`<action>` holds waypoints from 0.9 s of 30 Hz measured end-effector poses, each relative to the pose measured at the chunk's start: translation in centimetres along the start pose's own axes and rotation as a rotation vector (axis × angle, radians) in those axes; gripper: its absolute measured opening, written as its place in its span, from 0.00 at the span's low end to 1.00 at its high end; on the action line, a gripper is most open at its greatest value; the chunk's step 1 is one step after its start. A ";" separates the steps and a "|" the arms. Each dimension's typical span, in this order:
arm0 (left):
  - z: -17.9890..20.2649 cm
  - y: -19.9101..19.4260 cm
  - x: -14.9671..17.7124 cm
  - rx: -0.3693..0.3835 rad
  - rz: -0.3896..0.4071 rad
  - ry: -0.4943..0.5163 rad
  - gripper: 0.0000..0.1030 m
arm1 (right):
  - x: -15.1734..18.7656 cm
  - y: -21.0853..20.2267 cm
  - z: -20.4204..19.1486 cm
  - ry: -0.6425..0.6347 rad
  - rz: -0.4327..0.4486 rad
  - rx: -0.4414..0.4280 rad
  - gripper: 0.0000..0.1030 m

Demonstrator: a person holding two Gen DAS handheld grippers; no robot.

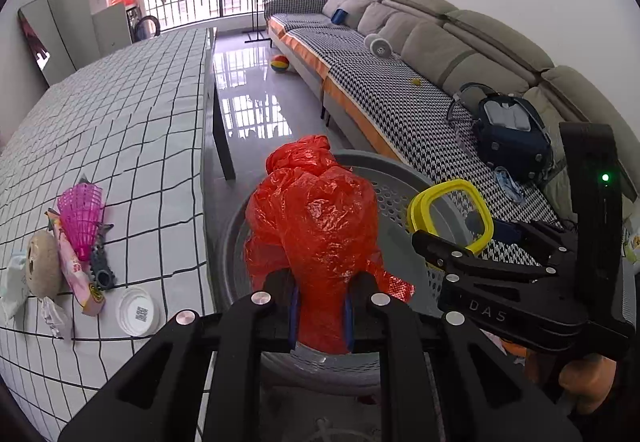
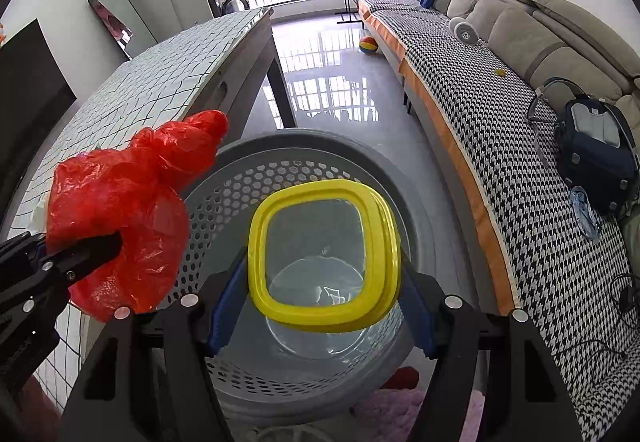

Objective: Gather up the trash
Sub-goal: 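Carry the red bag and yellow lid over the gray basket and open both tools, then move both open tools back over the table items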

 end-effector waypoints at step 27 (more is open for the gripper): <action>-0.9 0.7 1.7 -0.072 -0.022 -0.073 0.63 | 0.4 0.4 0.5 -0.052 0.008 0.001 0.70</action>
Point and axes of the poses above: each gripper's, at about its wrist camera, not at the fingertips, and y roughly the way its jaws point, z to its right, x to its underside, the point moved 4 cm from there along y, roughly the way its jaws point, and after that the axes turned 2 degrees about -z, right-handed, at the moved point
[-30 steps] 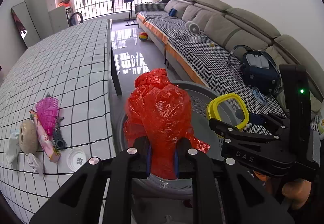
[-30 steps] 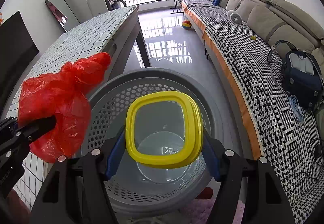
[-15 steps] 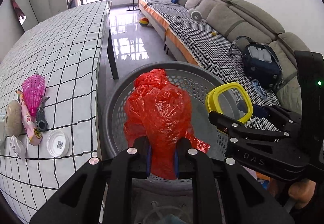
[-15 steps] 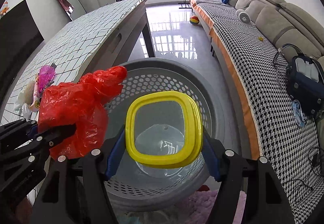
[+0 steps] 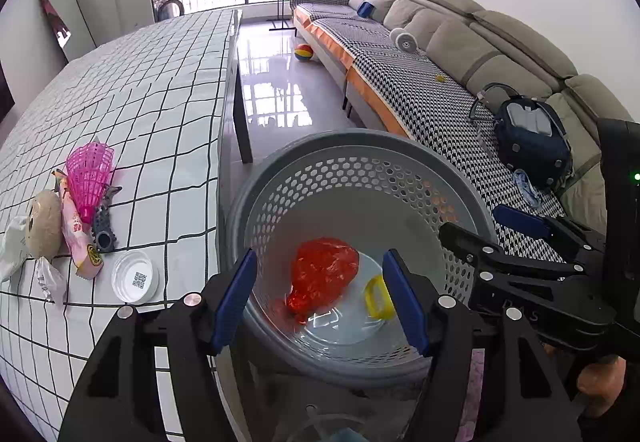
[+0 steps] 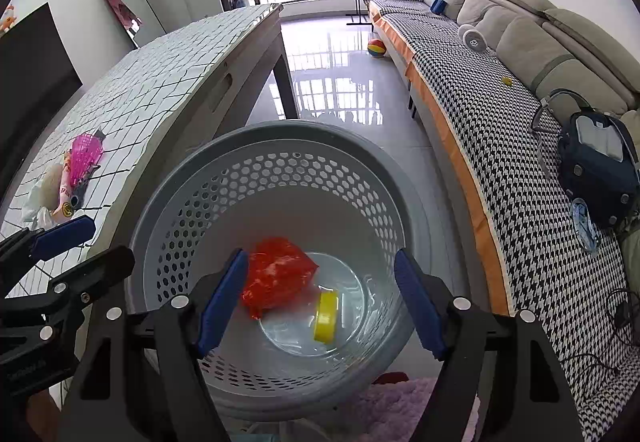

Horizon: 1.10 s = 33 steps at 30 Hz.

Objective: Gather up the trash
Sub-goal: 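Move both open tools back over the table items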

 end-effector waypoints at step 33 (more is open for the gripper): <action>-8.4 -9.7 2.7 -0.247 0.195 -0.212 0.94 | 0.6 -4.4 -6.9 -0.085 0.114 -0.178 0.73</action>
Point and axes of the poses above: each gripper's, at about its wrist camera, not at the fingertips, and y roughly the way its jaws point, z to its right, x to its underside, the point moved 4 cm from there along y, roughly the way its jaws point, and after that the axes turned 2 degrees about -z, right-handed, at the moved point
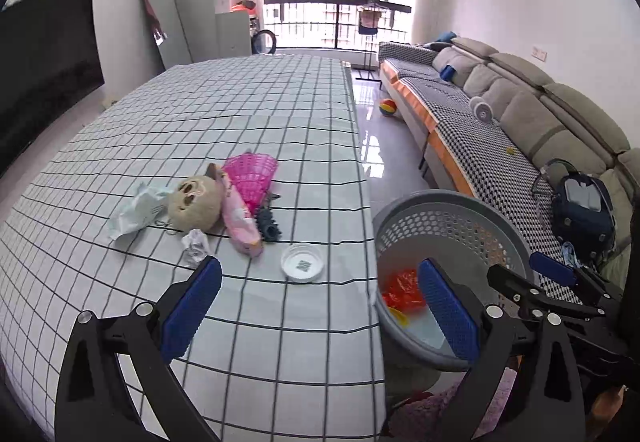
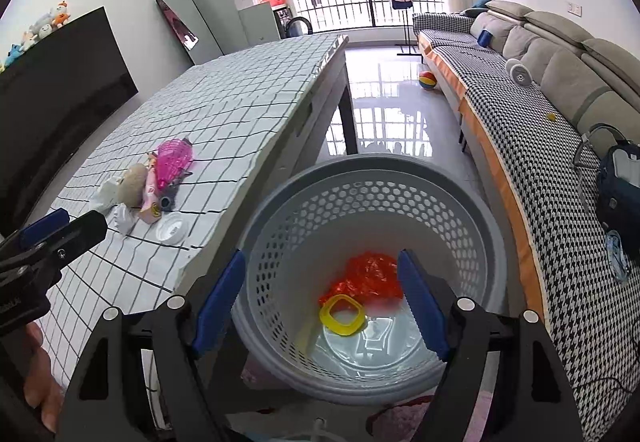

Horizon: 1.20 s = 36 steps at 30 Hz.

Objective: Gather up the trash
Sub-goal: 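Move both open tools back over the table items, then close the right tool on the white round lid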

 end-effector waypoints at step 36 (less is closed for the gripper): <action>-15.5 3.1 2.4 -0.162 -0.050 -0.161 0.94 | -1.4 12.5 -15.7 -0.288 -0.196 -0.006 0.72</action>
Point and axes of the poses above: each gripper's, at about its wrist camera, not at the fingertips, and y roughly the way its jaws point, z to its right, x to its underside, the point moved 4 cm from there along y, roughly the way its jaws point, and after that the axes turned 2 degrees about -z, right-handed, at the moved point
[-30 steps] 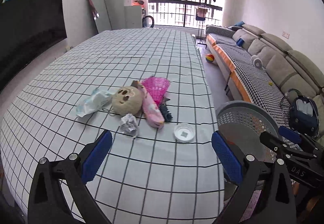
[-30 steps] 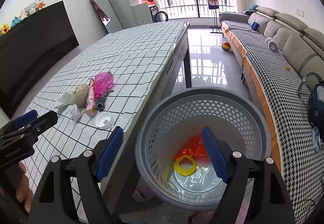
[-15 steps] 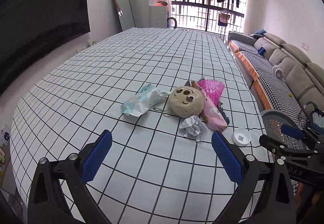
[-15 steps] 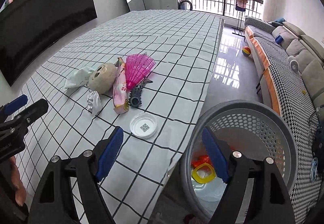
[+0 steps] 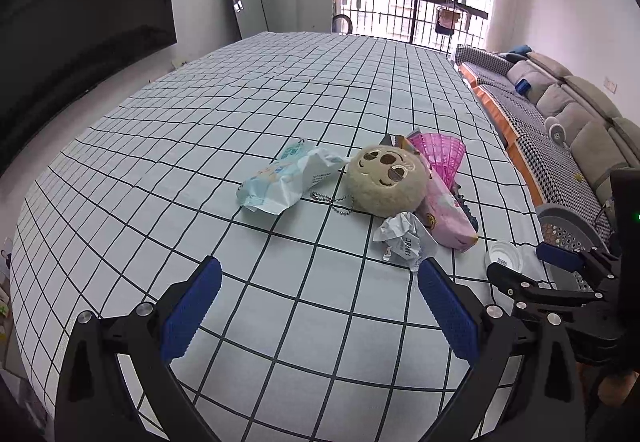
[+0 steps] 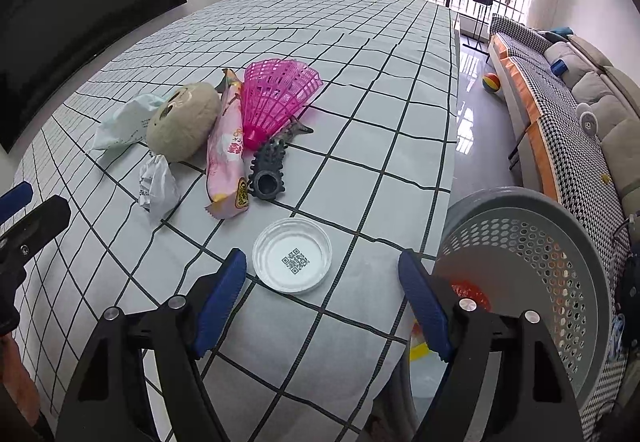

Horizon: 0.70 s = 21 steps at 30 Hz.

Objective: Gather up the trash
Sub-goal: 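Close the right tool on the white round lid, then close the left tool on the crumpled foil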

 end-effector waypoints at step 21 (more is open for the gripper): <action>2.1 0.8 0.8 0.027 -0.058 0.010 0.94 | 0.8 -1.7 0.4 0.026 0.069 -0.061 0.38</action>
Point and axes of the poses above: each gripper's, at about its wrist camera, not at the fingertips, and y roughly the way its jaws point, z to its right, x to its underside, the point moved 4 cm from there along y, roughly the way its jaws point, and after that the axes turned 2 degrees about -z, right-handed, at the moved point
